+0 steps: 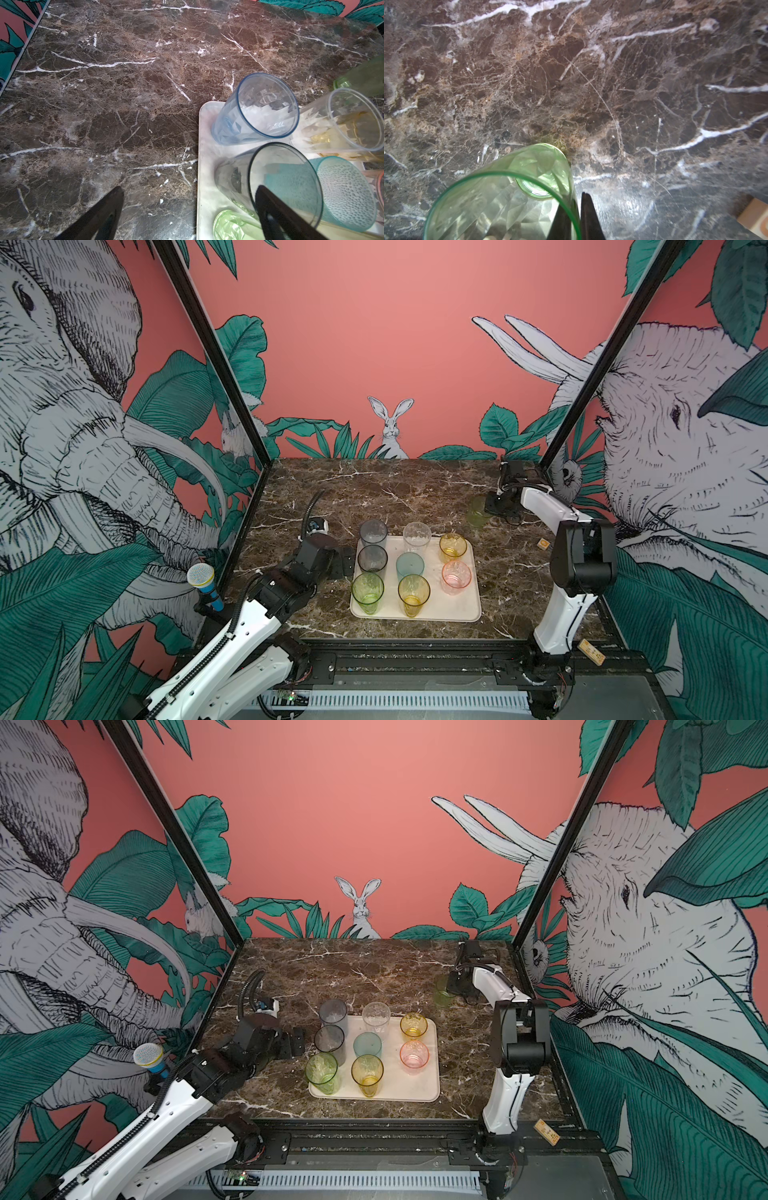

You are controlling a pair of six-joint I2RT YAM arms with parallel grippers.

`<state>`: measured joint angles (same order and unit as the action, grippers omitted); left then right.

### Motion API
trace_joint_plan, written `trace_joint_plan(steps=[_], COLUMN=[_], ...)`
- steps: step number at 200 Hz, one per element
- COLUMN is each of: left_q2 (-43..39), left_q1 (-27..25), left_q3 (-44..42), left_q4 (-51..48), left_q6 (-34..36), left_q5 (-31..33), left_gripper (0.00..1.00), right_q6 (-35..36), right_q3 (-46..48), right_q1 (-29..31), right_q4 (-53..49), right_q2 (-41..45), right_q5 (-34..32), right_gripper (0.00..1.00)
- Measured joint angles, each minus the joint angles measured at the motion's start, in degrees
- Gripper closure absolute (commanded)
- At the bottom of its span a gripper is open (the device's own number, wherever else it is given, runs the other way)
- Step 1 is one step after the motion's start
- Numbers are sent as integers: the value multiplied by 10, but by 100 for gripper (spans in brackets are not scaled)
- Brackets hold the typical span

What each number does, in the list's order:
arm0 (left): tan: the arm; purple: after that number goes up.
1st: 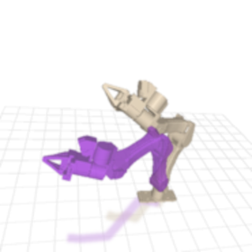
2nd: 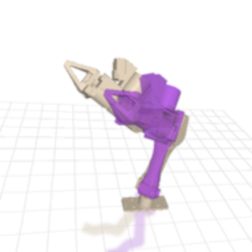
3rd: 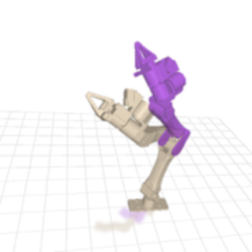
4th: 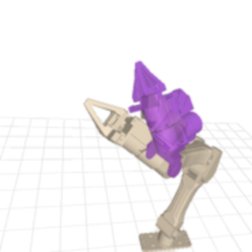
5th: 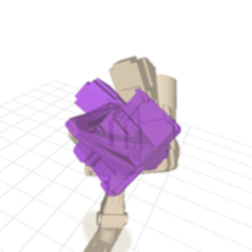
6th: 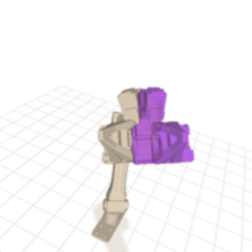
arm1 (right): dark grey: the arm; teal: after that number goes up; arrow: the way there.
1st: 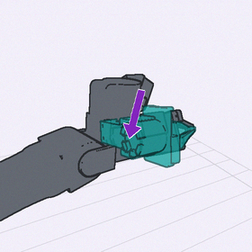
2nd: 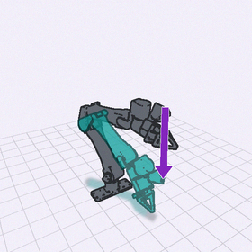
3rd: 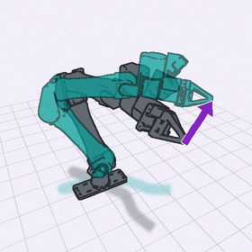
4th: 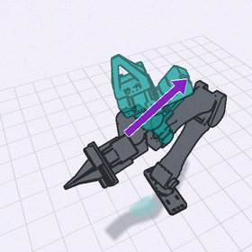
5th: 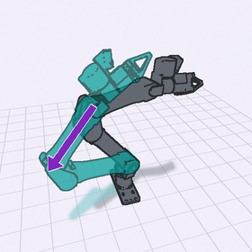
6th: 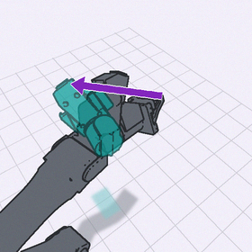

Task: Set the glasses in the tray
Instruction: 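Carry the green glass toward the robot to the tray corner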

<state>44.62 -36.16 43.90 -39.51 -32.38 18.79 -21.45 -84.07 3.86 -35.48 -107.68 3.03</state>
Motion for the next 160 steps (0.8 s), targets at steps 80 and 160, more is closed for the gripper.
trace_joint_plan(steps=[80,160], left_q2=[-1,-5], left_q1=[0,0], left_q3=[0,2], left_q4=[-1,-5], left_q6=[0,4], left_q5=[6,10], left_gripper=[1,1], right_q6=[14,38], right_q3=[0,-23], right_q1=[0,11], right_q4=[-57,-160], right_q2=[122,235], right_q5=[-2,9], right_gripper=[100,100])
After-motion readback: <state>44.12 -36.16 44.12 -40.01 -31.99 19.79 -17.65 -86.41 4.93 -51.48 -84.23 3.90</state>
